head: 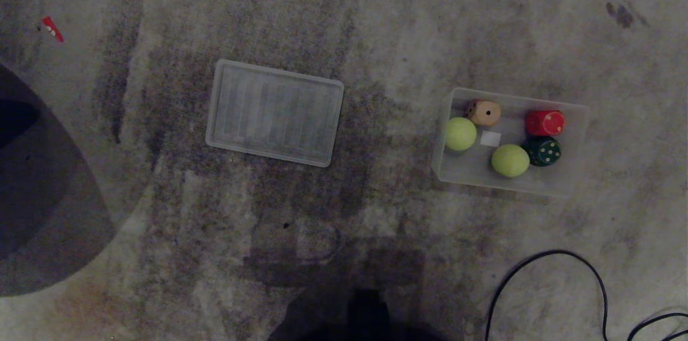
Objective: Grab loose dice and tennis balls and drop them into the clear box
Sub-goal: Pick up toys out of the box
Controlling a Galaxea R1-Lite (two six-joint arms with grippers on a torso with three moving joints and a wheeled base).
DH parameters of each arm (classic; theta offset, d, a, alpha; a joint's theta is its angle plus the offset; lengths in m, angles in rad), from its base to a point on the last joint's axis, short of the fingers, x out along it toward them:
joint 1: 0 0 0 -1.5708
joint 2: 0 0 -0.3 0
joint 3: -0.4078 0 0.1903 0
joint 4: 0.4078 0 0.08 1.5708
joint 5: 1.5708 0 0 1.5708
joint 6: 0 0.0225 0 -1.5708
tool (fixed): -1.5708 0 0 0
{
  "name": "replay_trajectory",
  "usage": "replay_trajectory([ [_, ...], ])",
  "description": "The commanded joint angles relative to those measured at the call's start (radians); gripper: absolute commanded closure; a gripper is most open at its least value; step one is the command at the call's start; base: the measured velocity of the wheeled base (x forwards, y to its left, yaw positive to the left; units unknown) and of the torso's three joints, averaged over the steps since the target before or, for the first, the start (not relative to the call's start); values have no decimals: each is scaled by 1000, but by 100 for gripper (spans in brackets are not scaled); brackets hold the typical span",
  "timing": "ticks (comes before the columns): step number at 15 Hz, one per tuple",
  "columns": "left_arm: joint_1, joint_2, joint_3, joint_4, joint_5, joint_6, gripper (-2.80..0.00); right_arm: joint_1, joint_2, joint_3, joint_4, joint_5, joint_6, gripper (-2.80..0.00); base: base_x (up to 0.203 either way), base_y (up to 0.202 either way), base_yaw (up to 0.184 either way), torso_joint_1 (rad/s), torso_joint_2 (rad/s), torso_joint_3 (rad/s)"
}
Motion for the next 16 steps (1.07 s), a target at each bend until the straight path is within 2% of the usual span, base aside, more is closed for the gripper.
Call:
replay_trajectory([
  [1, 0, 2, 2, 1, 0, -2, 0, 0, 1, 0, 1, 0, 2, 0, 0, 0, 0, 0, 0, 0],
  [11, 0, 2, 2, 1, 5, -11, 0, 0, 1, 0, 1, 0, 2, 0, 0, 0, 0, 0, 0, 3],
  [16, 0, 2, 2, 0, 2, 1, 0, 0, 1, 0, 1, 0, -3, 0, 0, 0, 0, 0, 4, 177],
])
